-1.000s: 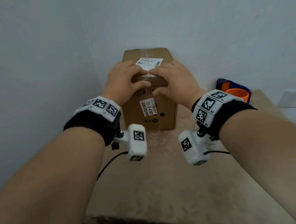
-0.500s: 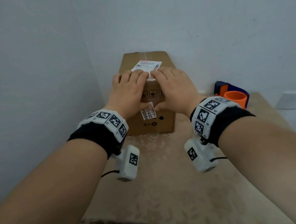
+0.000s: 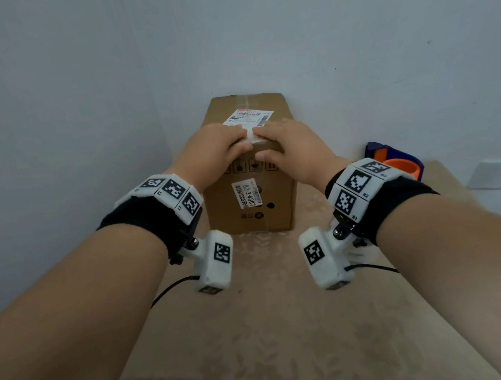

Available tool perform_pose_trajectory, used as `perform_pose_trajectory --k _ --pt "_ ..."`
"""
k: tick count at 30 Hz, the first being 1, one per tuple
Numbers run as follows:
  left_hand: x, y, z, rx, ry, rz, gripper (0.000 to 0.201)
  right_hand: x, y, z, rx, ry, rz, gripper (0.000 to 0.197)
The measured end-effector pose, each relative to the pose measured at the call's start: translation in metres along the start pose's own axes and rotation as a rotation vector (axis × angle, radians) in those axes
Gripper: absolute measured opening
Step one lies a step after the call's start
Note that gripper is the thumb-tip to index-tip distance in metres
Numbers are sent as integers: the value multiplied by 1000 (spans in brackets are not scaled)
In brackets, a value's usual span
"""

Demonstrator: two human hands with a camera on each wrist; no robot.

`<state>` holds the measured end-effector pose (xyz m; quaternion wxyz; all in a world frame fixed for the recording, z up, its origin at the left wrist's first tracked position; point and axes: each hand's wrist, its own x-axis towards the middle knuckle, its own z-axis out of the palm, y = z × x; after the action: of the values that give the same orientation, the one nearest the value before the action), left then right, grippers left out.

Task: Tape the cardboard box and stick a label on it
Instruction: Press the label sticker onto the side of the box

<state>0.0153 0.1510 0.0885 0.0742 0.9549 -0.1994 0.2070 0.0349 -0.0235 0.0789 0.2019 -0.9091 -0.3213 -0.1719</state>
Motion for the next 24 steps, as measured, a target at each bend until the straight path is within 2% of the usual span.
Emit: perform_pose_trajectory --k 1,4,7,10,15,21,24 --pt "0 0 -1 59 -47 -7 36 2 -2 0 0 -7 8 27" --pt "2 3 -2 237 -217 -77 69 3 -8 2 -4 -21 59 21" --pt "13 6 -6 288 -269 -116 64 -1 -10 2 7 -45 74 21" --pt "17 5 -10 273 -321 -78 56 -9 -8 -5 45 -72 66 24" --pt "3 -2 -13 80 -255 -30 56 -26 -12 -28 99 -148 44 36" --pt "-4 18 -23 59 -216 -105 42 -55 9 -57 81 -109 201 38" --pt "-4 43 -29 110 -120 -50 37 -77 27 -71 55 -135 268 37"
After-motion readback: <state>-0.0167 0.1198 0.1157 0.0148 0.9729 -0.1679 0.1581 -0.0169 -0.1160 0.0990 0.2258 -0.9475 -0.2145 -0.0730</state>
